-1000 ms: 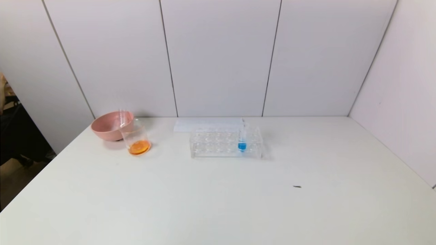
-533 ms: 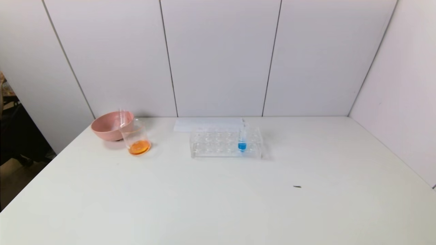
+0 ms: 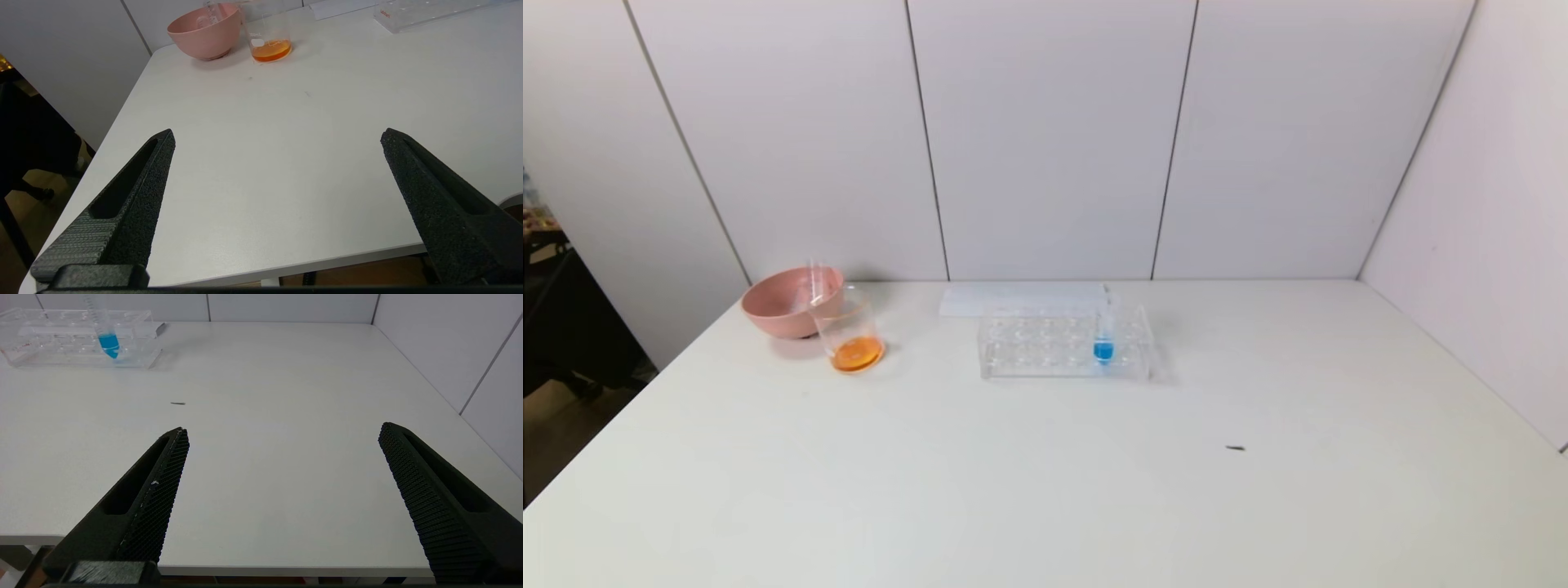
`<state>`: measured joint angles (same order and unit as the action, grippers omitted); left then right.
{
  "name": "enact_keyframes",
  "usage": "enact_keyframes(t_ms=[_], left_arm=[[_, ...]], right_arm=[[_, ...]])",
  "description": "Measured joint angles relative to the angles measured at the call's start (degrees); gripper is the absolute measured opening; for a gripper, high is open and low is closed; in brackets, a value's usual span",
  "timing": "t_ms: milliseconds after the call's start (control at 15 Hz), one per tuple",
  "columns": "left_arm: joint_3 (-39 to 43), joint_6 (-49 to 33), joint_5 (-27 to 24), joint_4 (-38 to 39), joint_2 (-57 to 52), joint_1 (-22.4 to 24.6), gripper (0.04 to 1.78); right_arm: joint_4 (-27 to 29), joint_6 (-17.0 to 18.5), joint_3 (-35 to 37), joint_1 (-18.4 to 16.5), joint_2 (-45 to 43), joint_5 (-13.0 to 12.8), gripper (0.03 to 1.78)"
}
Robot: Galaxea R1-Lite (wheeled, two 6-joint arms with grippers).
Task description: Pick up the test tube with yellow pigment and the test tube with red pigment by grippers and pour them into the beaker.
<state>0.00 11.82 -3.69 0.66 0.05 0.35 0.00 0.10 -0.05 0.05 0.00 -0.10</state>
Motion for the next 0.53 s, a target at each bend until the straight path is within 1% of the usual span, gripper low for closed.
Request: enact_keyframes(t_ms=[533], left_arm=[[0.0, -0.1, -0.1, -0.1, 0.0, 0.0, 1.76]], right_arm=[[0.0, 0.0, 0.0, 0.0, 0.0, 0.0, 1.70]])
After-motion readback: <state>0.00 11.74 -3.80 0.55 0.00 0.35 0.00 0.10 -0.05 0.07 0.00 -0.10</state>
